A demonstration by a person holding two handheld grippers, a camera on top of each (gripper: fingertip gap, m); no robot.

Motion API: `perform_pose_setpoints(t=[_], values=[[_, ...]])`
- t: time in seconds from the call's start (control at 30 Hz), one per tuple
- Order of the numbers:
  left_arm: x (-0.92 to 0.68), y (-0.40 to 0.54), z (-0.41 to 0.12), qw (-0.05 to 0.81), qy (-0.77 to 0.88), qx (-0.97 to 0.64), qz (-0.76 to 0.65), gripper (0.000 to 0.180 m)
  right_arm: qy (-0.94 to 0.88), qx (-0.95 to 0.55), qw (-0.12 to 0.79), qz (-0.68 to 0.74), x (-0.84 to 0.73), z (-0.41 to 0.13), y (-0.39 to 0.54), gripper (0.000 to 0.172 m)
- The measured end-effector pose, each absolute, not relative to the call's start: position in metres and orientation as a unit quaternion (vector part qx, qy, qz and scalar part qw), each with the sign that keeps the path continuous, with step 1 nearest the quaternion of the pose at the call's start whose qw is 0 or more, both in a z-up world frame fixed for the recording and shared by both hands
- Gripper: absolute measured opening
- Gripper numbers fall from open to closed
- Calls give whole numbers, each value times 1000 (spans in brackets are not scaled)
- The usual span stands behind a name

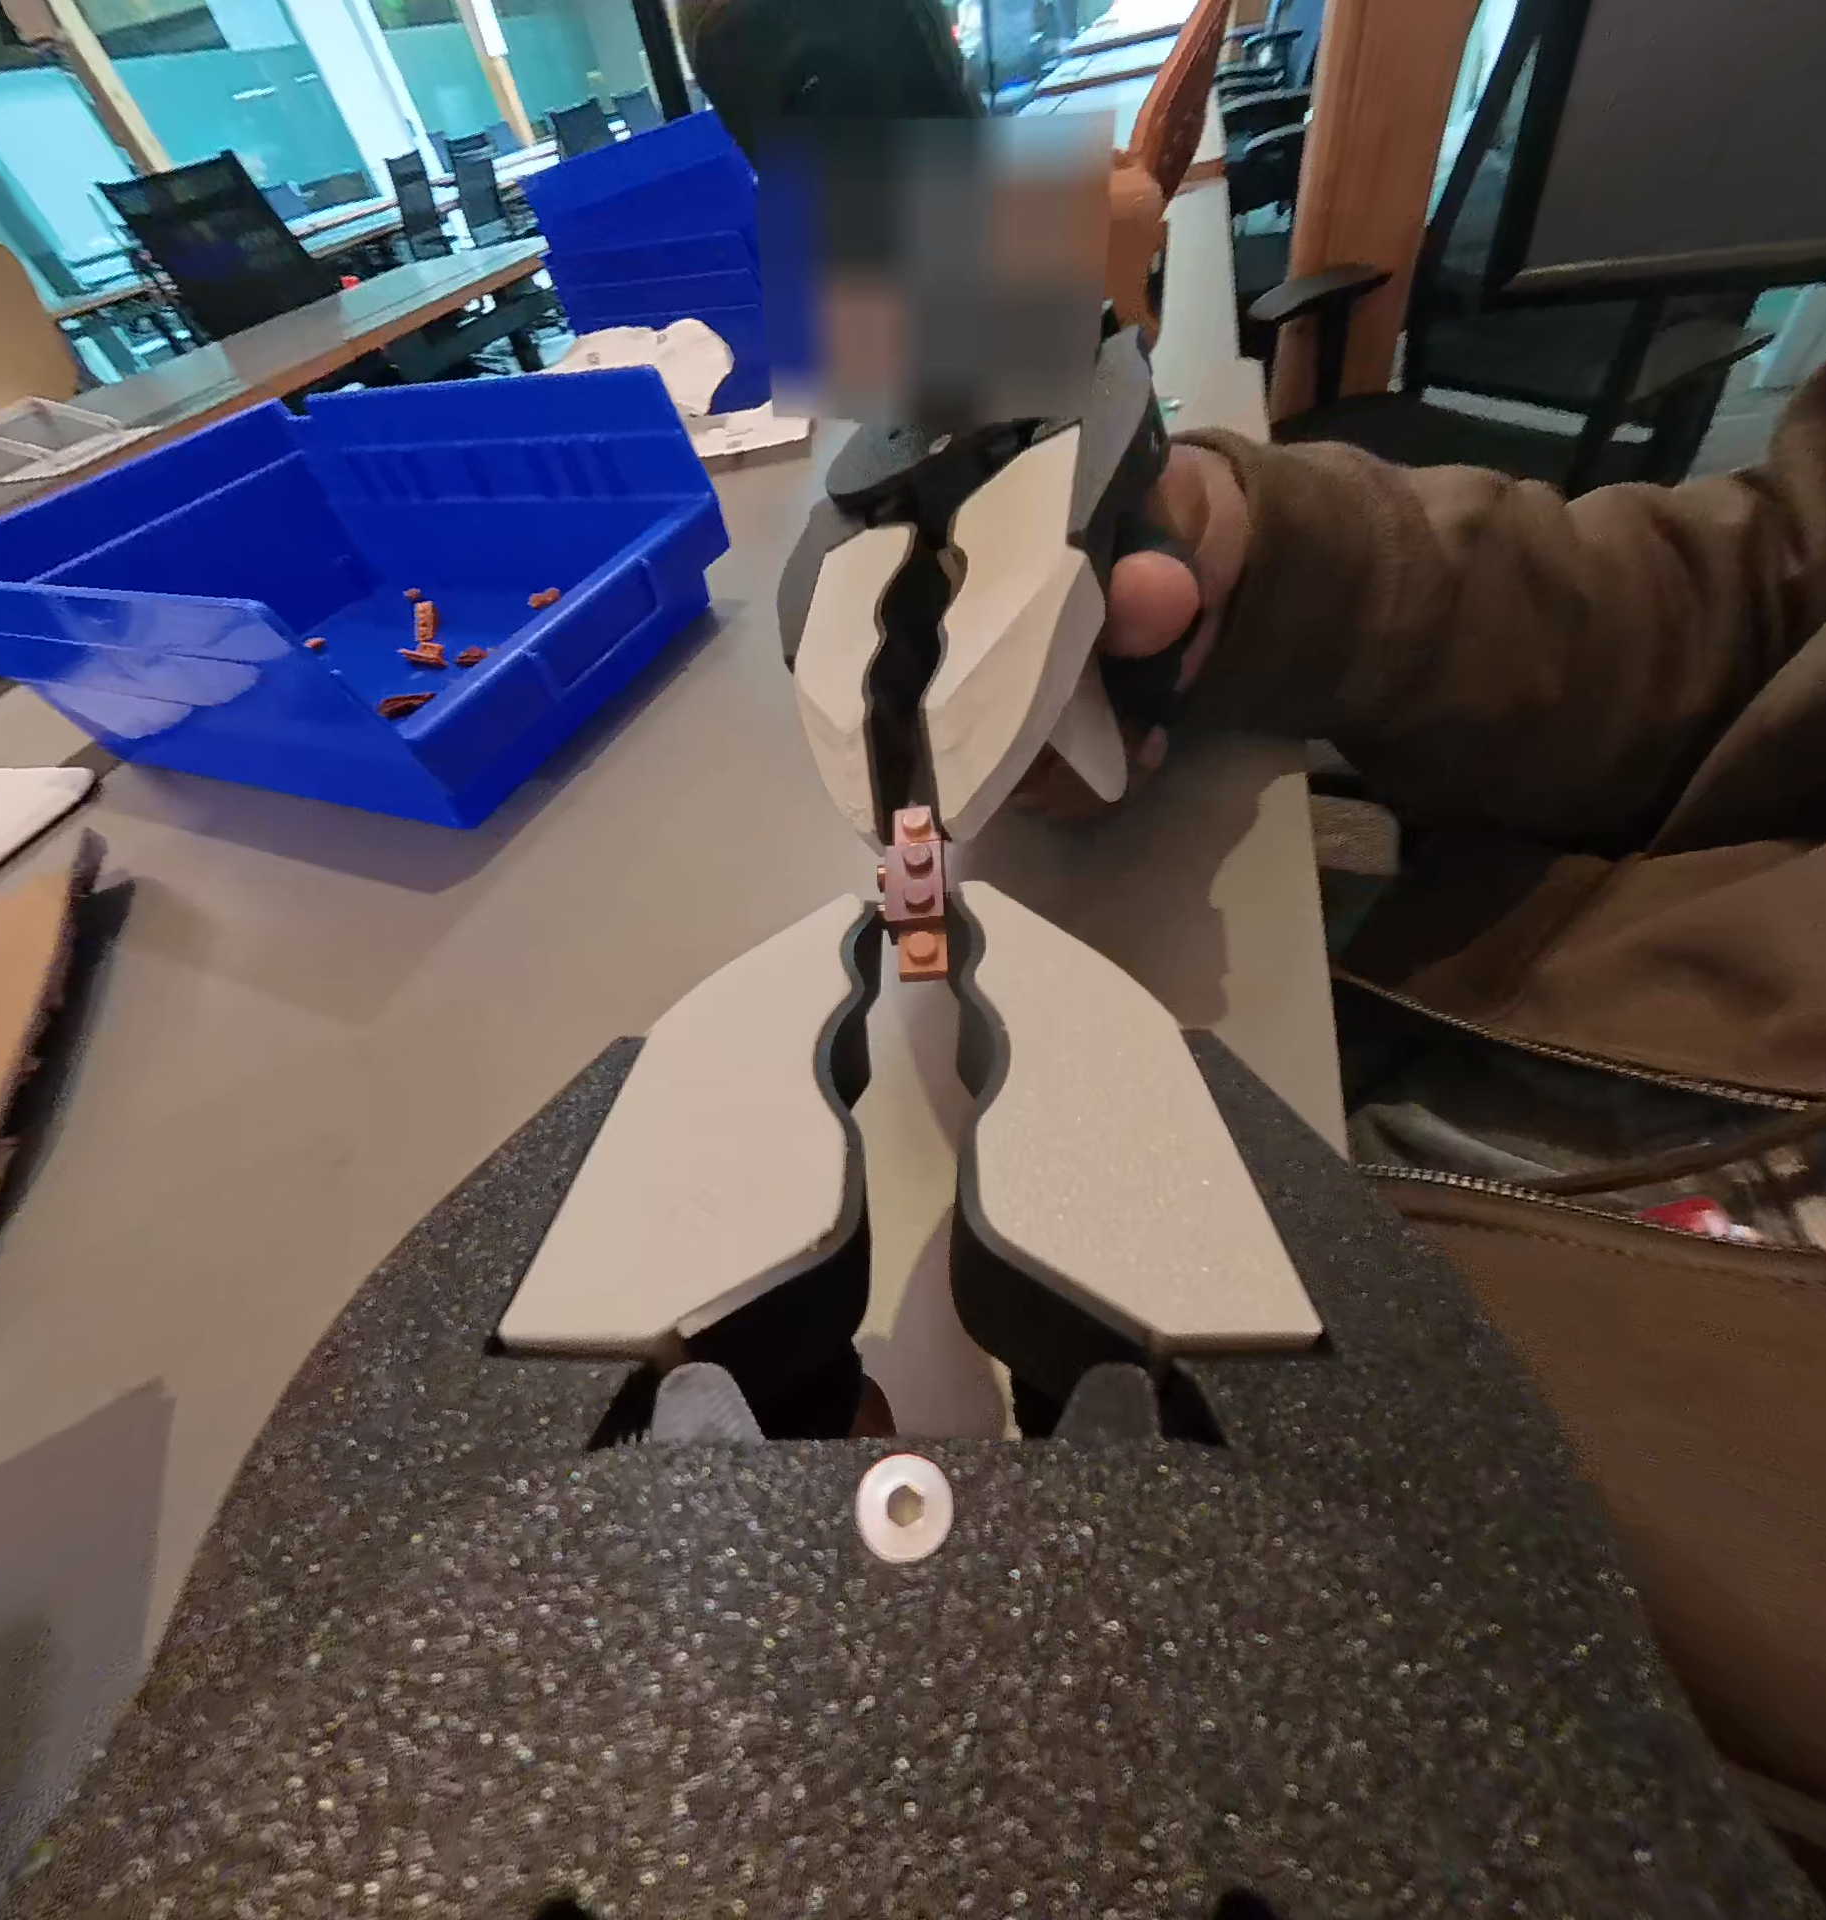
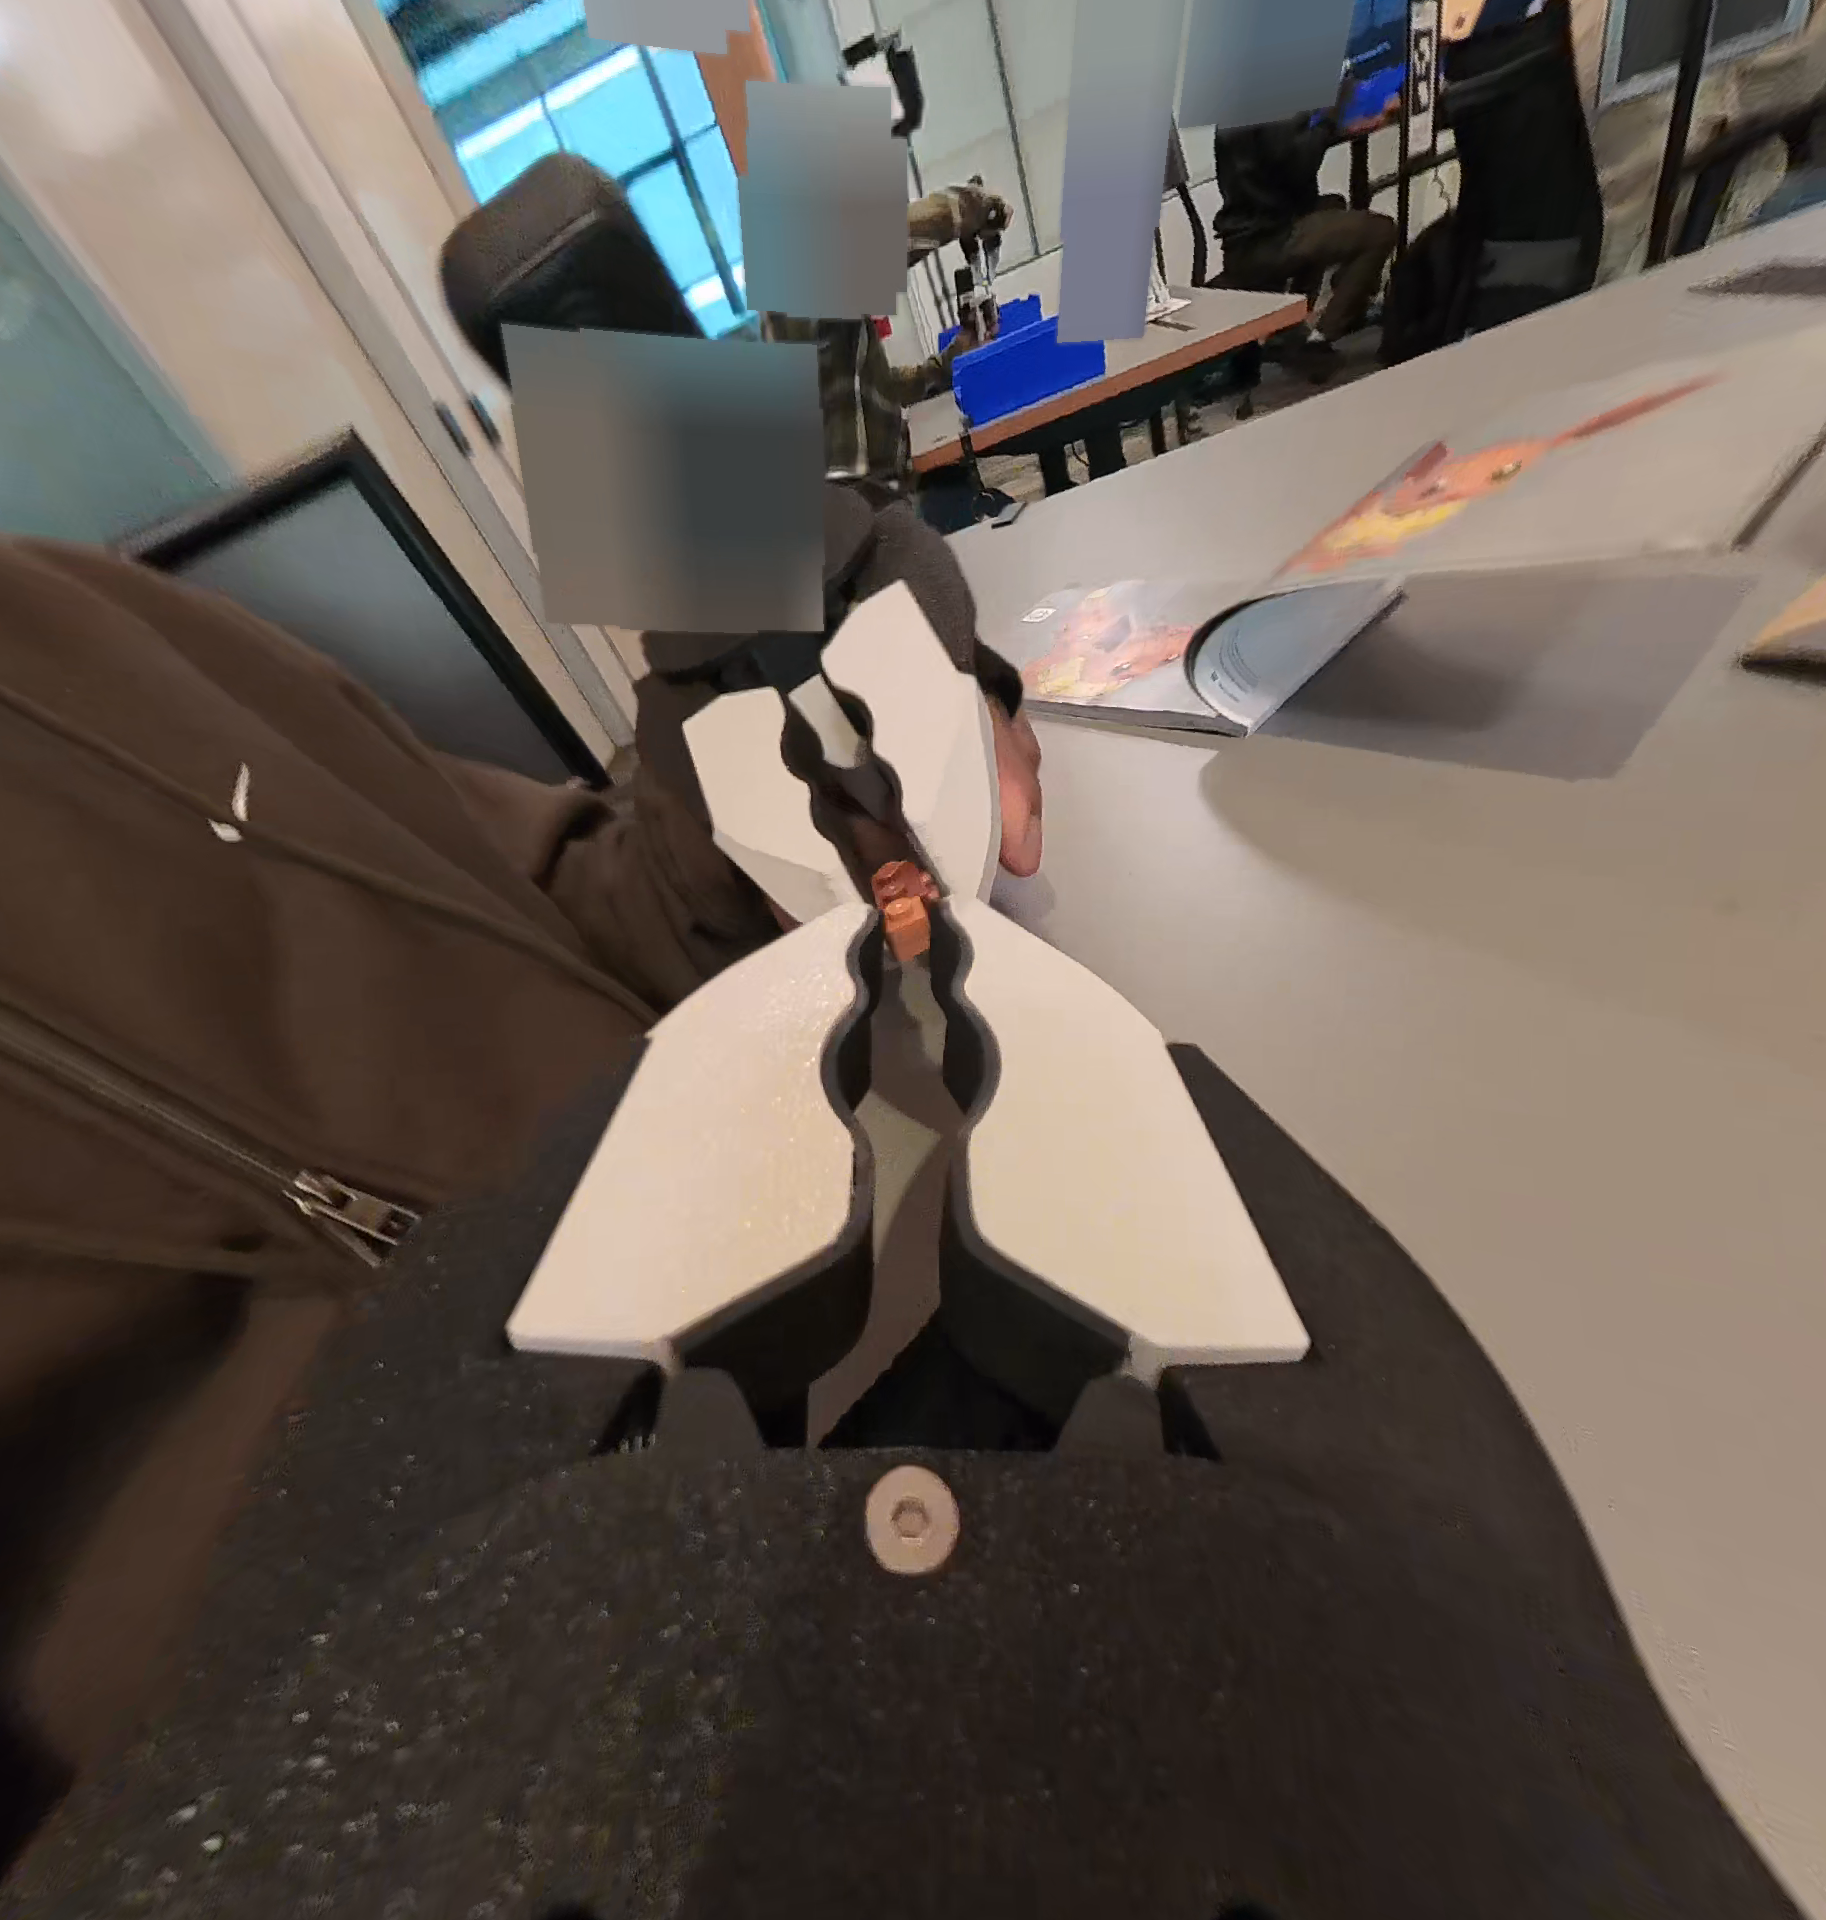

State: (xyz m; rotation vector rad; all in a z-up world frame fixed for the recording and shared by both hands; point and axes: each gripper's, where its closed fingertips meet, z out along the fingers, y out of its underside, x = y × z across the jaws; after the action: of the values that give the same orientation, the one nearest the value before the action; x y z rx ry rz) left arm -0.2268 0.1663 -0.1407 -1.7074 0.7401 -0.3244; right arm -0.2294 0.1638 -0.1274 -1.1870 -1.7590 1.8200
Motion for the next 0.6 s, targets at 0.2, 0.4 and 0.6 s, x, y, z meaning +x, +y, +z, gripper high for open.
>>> perform_pose_setpoints(t=[0.2, 0.4, 0.6], values=[[-236, 173, -145, 586, 319, -741, -81, 12, -580, -465, 129, 656, -238, -130, 171, 7], [-229, 174, -182, 515, 410, -752, 21, 12, -471, -505, 148, 708, -244, -114, 208, 0], [-219, 185, -181, 524, 357, -773, -36, 12, -531, -520, 238, 625, -236, -128, 226, 0]])
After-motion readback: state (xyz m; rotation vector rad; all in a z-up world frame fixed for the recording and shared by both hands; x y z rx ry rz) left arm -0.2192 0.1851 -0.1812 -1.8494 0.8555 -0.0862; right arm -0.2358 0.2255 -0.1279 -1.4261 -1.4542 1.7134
